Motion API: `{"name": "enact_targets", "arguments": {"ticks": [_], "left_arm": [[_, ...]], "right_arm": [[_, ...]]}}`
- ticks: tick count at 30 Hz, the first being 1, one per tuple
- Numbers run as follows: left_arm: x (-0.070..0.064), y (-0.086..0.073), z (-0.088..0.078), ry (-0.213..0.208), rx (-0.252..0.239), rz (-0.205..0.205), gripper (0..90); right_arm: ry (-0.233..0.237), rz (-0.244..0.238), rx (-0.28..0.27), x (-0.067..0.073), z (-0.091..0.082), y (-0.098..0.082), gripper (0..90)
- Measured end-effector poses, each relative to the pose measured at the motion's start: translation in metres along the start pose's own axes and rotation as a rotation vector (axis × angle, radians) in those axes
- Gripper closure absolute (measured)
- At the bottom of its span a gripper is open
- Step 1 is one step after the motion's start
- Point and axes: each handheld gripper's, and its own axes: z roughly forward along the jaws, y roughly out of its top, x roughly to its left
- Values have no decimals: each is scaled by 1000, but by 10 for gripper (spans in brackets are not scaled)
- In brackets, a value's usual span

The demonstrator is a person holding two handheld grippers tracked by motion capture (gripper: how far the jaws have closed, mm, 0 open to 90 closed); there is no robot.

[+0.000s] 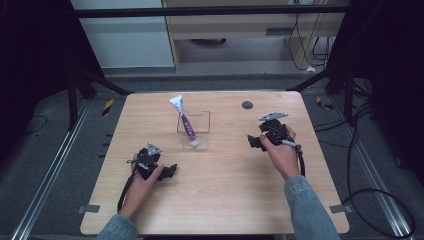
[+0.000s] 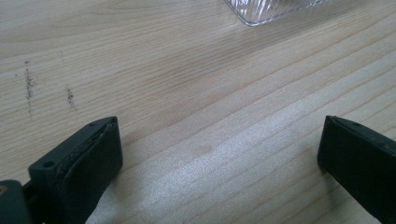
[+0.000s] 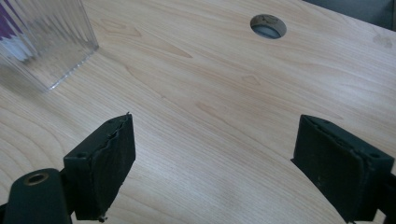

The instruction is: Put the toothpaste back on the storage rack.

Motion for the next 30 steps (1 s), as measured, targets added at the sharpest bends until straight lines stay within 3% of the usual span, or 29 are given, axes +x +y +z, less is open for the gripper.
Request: {"name": "enact_targets", "arguments": {"ticks": [10,30], "left_arm": [[0,0,0,0,1,1,0],[0,0,0,1,1,2,0]], "right_arm": [[-24,23,32,-14,9,-23,124],[-32,39,67,-15,28,-53,120]]}}
